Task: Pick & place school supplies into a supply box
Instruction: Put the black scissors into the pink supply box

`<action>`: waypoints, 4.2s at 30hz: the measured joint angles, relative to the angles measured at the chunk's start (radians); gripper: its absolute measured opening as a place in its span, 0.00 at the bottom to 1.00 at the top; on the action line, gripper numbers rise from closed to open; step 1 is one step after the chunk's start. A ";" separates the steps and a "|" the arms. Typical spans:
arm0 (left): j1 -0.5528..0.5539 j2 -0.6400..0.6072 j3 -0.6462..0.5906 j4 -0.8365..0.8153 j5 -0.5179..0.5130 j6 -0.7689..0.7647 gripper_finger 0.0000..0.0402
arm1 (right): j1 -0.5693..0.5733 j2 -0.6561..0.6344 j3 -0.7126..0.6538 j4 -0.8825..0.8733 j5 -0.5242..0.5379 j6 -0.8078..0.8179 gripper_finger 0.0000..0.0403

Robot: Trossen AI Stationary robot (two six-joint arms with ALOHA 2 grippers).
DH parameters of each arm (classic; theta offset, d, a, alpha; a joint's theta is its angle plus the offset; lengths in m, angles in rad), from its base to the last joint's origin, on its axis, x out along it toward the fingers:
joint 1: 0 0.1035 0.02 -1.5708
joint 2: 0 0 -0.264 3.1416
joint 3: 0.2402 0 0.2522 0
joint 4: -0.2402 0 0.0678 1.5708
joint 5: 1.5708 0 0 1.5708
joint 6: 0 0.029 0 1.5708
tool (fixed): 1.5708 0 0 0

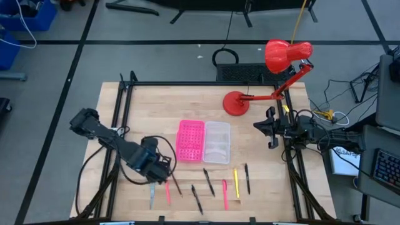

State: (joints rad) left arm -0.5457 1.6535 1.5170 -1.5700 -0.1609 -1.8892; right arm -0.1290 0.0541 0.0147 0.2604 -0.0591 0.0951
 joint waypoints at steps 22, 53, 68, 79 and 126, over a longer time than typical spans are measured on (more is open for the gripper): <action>-0.114 -0.284 -0.636 0.596 0.031 -0.388 0.08 | 0.000 0.006 0.000 0.015 -0.073 -0.028 0.00; -0.030 -0.025 -0.638 0.709 0.242 -0.266 0.47 | -0.001 0.006 0.000 0.019 -0.073 -0.028 0.00; 0.022 0.072 -0.630 0.765 0.283 -0.111 0.12 | -0.001 0.006 0.000 0.019 -0.073 -0.028 0.00; 0.013 0.028 -0.622 0.684 0.199 -0.029 0.12 | -0.001 0.006 0.000 0.019 -0.073 -0.028 0.00; 0.679 0.311 0.120 1.086 0.239 0.873 0.03 | 0.000 0.007 0.000 0.019 -0.071 -0.032 0.00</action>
State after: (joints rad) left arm 0.1334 1.9648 1.6369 -0.4841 0.0784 -1.0162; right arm -0.1292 0.0612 0.0143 0.2794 -0.1306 0.0635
